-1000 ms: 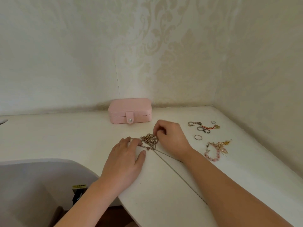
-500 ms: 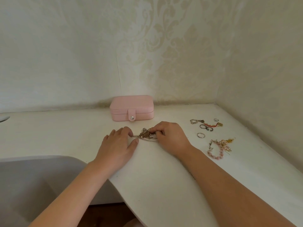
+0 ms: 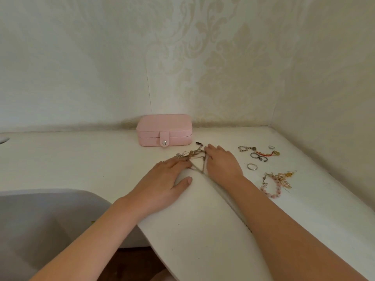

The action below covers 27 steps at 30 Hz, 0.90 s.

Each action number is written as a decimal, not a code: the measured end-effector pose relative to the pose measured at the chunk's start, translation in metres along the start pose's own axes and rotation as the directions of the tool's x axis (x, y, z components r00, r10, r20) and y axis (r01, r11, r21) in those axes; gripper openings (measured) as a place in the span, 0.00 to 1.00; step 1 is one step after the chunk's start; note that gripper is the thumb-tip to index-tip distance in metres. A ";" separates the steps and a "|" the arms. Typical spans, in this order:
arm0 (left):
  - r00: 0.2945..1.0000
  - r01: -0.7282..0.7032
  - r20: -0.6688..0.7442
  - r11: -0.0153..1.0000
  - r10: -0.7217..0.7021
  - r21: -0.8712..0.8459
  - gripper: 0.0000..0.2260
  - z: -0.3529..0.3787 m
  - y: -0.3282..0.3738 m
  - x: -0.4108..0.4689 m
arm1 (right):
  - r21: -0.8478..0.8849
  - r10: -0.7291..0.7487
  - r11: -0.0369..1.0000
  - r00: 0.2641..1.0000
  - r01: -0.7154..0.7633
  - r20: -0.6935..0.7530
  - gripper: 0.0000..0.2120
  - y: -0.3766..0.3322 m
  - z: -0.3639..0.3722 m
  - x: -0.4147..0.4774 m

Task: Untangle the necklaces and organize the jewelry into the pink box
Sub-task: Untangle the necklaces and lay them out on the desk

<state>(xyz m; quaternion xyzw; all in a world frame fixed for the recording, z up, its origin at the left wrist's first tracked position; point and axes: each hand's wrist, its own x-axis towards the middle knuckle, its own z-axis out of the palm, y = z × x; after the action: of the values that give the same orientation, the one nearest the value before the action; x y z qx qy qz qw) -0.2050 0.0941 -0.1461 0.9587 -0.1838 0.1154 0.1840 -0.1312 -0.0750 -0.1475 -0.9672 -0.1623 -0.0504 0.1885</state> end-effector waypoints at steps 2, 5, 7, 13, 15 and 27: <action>0.998 0.061 -0.002 0.998 -0.061 -0.030 0.17 -0.004 -0.009 -0.003 | 0.004 0.069 0.998 0.998 -0.069 0.005 0.24 0.004 -0.002 -0.001; 0.985 0.167 -0.025 0.984 -0.169 -0.055 0.13 -0.009 -0.020 -0.002 | 0.239 0.108 0.968 0.985 -0.073 -0.136 0.21 0.004 -0.005 -0.002; 0.974 0.223 -0.035 0.974 -0.224 -0.041 0.12 -0.013 -0.026 0.001 | 0.455 0.123 0.890 0.952 0.020 -0.281 0.19 -0.001 -0.012 -0.009; 0.943 0.331 -0.052 0.943 -0.328 0.047 0.15 -0.016 -0.049 0.007 | 0.581 -0.139 0.802 0.989 0.140 -0.047 0.20 -0.025 -0.020 -0.030; 0.938 0.346 -0.059 0.936 -0.342 0.067 0.16 -0.016 -0.051 0.008 | 0.575 -0.157 0.807 0.988 0.133 -0.008 0.21 -0.026 -0.018 -0.030; 0.998 -0.035 0.045 0.999 0.034 0.010 0.23 -0.004 -0.002 -0.018 | 0.421 -0.184 0.896 0.980 0.138 0.070 0.20 -0.015 -0.006 -0.013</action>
<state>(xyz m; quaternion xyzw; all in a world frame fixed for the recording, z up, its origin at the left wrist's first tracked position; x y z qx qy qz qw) -0.2214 0.1033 -0.1479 0.9587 -0.2037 0.0980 0.1728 -0.1487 -0.0675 -0.1387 -0.8897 -0.2589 0.0222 0.3755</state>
